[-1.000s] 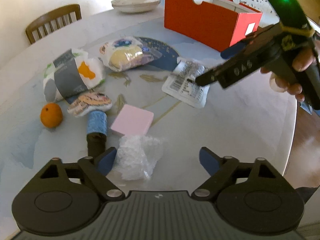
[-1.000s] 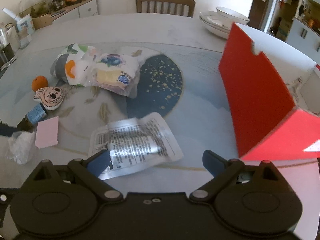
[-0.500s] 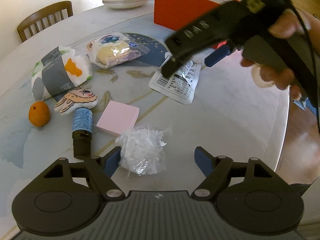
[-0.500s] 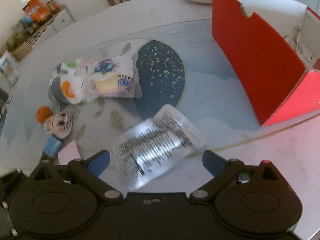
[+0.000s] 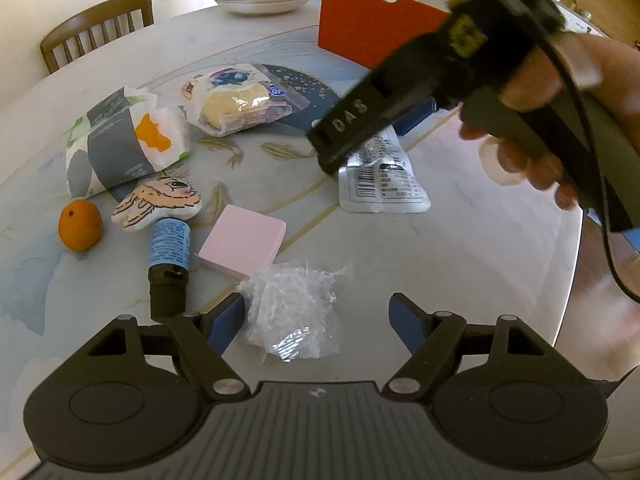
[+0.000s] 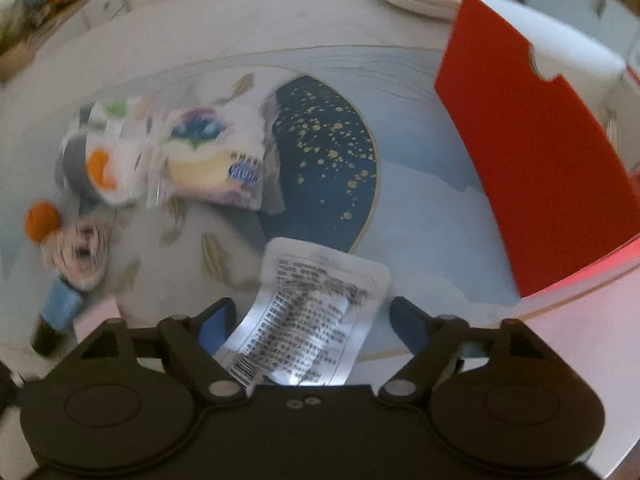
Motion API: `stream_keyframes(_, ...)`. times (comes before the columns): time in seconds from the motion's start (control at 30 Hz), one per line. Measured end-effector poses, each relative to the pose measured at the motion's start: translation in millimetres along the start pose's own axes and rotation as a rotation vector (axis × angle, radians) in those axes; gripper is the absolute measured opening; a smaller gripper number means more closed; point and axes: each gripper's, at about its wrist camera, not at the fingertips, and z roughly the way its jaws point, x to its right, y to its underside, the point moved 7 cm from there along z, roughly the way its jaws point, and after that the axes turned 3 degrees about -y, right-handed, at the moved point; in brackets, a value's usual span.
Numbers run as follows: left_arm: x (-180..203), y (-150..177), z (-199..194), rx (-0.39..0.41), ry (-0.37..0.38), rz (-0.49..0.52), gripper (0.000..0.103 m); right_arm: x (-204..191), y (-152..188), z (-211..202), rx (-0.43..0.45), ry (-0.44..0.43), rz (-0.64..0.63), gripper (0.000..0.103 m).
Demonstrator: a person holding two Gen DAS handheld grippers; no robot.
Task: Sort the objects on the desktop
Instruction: 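Grasp the clear plastic bag with the left tool while the right tool grasps the printed sachet, then carry the plastic bag with the left tool while the right tool carries the sachet to the box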
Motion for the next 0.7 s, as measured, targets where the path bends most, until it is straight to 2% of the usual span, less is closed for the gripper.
stream_keyframes(0.13, -0.1, -2.3, 1.2, 0.006, -0.015, 0.006, 0.067, 4.0, 3.8, -6.9, 0.008, -0.02, -0.03, 0.06)
stream_keyframes(0.4, 0.9, -4.2, -0.2, 0.015, -0.047, 0.0, 0.049, 17.0, 18.8, -18.1, 0.004, -0.063, -0.008, 0.057)
stream_keyframes(0.57, 2.4, -3.7, -2.0, 0.019, -0.058, -0.008, 0.044, 26.5, 30.4, -26.1, -0.004, -0.076, -0.01, 0.056)
stream_keyframes(0.63, 3.2, -3.3, -3.6, 0.02, -0.058, -0.015, 0.035, 30.8, 35.2, -30.6, -0.009, -0.08, -0.009, 0.055)
stream_keyframes(0.7, 5.4, -3.2, -5.2, 0.018, -0.051, -0.021, 0.035, 36.0, 38.5, -34.2, -0.009, -0.083, -0.01, 0.055)
